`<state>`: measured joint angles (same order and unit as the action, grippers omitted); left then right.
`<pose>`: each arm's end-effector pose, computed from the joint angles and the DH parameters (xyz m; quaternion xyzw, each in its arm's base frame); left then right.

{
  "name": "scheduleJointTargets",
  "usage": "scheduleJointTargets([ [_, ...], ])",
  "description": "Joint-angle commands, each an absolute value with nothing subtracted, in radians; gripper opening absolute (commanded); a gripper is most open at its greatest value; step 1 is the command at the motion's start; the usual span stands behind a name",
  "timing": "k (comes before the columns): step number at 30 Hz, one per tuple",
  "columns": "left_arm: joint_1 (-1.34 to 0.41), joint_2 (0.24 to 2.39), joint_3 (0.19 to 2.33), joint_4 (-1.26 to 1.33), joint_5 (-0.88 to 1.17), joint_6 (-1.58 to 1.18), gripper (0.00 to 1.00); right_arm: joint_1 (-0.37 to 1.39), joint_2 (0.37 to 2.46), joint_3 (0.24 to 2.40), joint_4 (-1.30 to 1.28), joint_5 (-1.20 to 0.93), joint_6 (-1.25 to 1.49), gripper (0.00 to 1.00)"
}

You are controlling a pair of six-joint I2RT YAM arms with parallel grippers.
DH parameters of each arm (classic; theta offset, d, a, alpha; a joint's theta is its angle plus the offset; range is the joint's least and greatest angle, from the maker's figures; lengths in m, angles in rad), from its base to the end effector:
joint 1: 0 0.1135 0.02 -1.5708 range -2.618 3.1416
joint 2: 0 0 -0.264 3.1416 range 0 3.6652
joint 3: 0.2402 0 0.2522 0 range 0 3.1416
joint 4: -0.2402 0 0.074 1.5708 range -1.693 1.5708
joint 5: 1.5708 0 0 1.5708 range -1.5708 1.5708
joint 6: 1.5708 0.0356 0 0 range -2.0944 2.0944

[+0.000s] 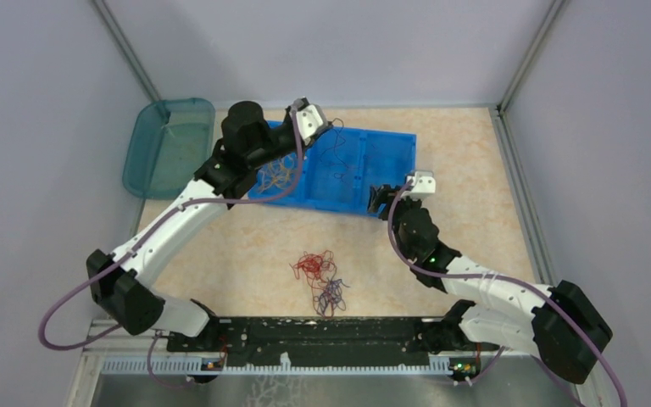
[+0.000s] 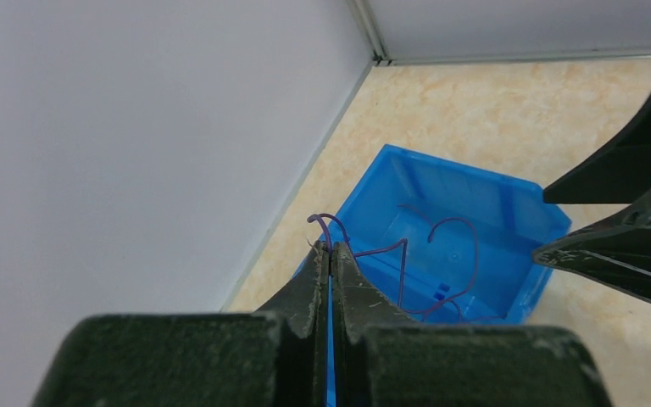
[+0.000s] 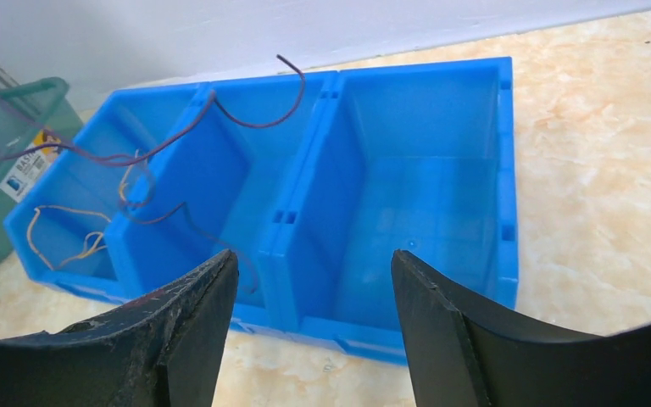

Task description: Untangle the cables

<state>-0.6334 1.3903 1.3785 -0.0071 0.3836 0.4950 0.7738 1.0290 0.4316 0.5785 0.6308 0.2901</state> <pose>0.2543 -0.2033 0.4283 0.4875 0.5207 -0.1833 0.6765 0.1741 0.1407 0.2496 0.0484 0.7108 0.1469 0.6861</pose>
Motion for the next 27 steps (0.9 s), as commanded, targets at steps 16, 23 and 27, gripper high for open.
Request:
scheduleJointTargets([
  [16,-0.596,1.599,1.416,0.169,0.200,0.550,0.00,0.701,0.985,0.394,0.595,0.661,0.325,0.67],
  [23,-0.563,1.630,1.442,0.224,0.161,0.633,0.00,0.699,0.976,0.392,0.584,0.654,0.339,0.66],
  [27,-0.555,1.632,1.444,0.208,0.160,0.666,0.00,0.700,0.977,0.394,0.583,0.649,0.356,0.66],
])
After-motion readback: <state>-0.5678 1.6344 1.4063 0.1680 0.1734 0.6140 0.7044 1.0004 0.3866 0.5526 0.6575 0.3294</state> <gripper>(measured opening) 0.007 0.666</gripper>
